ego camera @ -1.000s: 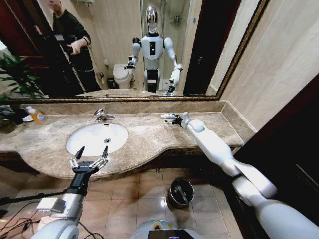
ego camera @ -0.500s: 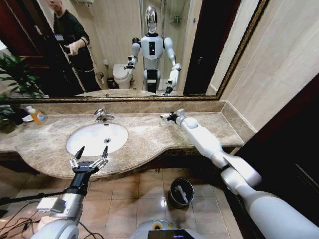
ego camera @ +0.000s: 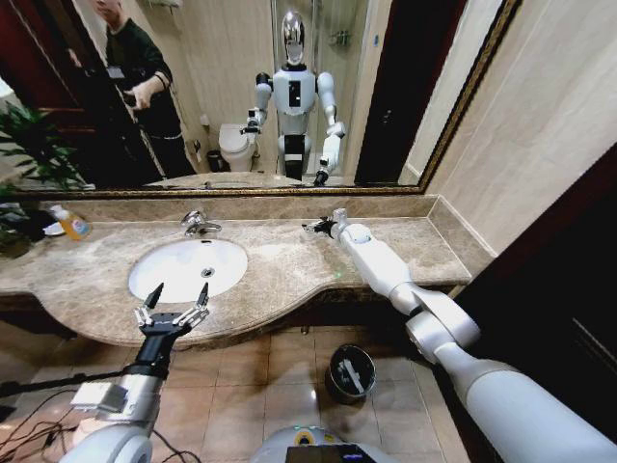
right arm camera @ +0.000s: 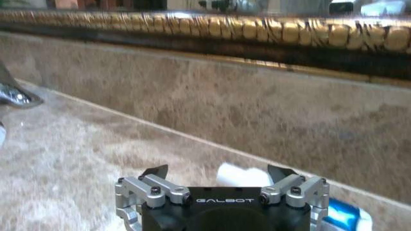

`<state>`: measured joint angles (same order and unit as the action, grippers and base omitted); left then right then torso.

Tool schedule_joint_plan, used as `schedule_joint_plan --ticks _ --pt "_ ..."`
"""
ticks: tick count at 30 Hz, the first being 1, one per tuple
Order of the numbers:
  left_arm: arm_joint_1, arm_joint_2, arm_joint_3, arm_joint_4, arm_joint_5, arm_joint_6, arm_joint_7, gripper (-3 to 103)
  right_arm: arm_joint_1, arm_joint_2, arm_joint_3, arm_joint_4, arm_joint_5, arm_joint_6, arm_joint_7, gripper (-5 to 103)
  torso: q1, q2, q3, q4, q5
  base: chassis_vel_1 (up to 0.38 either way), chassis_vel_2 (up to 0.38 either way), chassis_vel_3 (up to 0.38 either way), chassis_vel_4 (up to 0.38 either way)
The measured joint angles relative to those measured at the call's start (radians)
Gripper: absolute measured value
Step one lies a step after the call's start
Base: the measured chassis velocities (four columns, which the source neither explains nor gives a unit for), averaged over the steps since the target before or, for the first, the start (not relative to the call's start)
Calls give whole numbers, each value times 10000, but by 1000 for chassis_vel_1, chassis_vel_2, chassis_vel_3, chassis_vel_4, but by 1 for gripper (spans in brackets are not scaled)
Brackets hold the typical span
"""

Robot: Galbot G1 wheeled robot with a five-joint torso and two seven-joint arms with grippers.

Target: Pick up the trash from the sink and place it in the trash bin.

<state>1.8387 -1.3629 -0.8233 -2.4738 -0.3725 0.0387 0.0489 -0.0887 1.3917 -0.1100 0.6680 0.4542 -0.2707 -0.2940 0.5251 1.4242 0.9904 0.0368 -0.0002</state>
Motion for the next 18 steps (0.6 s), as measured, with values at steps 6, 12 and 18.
schedule_joint_plan --ticks 6,12,18 --pt "0 0 0 0 0 0 0 100 -357 -519 -74 912 -21 -486 78 100 -1 0 0 0 2 0 0 0 0" --pt "0 0 0 0 0 0 0 100 -1387 -1685 -336 3471 904 -1620 1111 100 -1 0 0 -2 4 0 0 0 0" --pt "0 0 0 0 0 0 -1 100 -2653 -2699 -347 6117 2029 -2223 2474 100 -1 0 -1 -2 3 0 0 0 0"
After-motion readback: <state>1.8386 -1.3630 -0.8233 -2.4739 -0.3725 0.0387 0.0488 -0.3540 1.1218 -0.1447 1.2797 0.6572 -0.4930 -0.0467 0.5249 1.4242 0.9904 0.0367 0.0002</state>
